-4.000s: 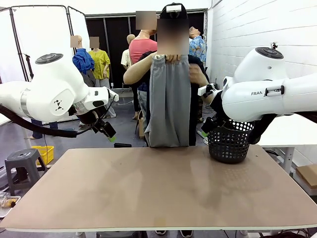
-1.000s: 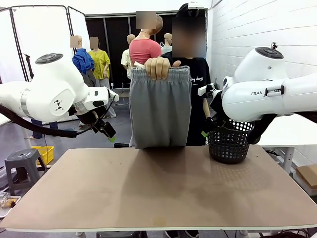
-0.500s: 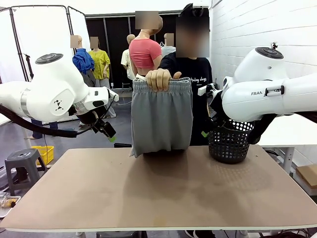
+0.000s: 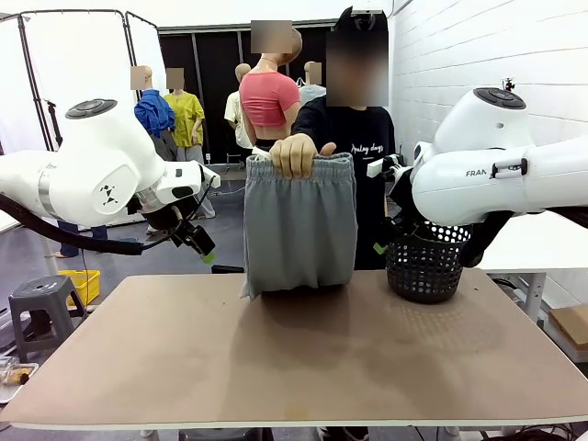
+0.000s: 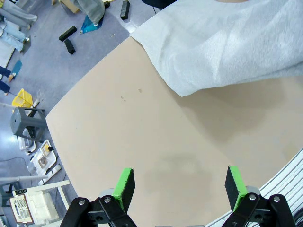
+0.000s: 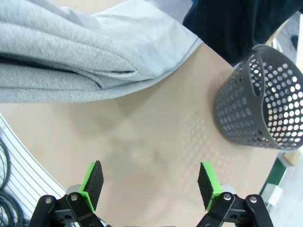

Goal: Fold the training pants.
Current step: Grab both ends of the Training pants handed by a person.

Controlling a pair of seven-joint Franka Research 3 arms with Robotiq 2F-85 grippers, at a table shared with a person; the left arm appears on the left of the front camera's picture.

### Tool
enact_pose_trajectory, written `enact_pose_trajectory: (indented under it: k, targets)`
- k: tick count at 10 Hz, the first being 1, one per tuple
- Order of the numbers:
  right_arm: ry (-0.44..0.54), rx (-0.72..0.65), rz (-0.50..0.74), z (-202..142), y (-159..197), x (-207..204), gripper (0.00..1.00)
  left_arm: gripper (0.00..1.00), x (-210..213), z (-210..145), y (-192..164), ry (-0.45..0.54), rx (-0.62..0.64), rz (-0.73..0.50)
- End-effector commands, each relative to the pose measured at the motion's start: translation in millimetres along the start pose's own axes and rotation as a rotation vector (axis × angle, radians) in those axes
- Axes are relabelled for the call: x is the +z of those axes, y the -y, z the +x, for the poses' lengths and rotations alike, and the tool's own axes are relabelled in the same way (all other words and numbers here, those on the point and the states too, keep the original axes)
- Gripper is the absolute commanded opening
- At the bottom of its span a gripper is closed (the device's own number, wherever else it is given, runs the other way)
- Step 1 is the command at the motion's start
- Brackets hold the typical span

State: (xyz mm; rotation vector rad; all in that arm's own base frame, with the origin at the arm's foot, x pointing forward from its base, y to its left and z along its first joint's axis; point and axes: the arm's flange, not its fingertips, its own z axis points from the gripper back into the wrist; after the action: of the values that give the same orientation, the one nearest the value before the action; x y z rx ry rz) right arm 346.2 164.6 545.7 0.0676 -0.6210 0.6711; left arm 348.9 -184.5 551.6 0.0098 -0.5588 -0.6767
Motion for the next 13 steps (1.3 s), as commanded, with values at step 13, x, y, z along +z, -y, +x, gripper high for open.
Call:
enact_pose_trajectory:
  k: [13]
  targets:
    - [0.046,0.703,0.073,-11.6,50.3,-7.0,1.00,1.00,-11.9,-12.2,-28.0,0.036,-0.866,-0.210]
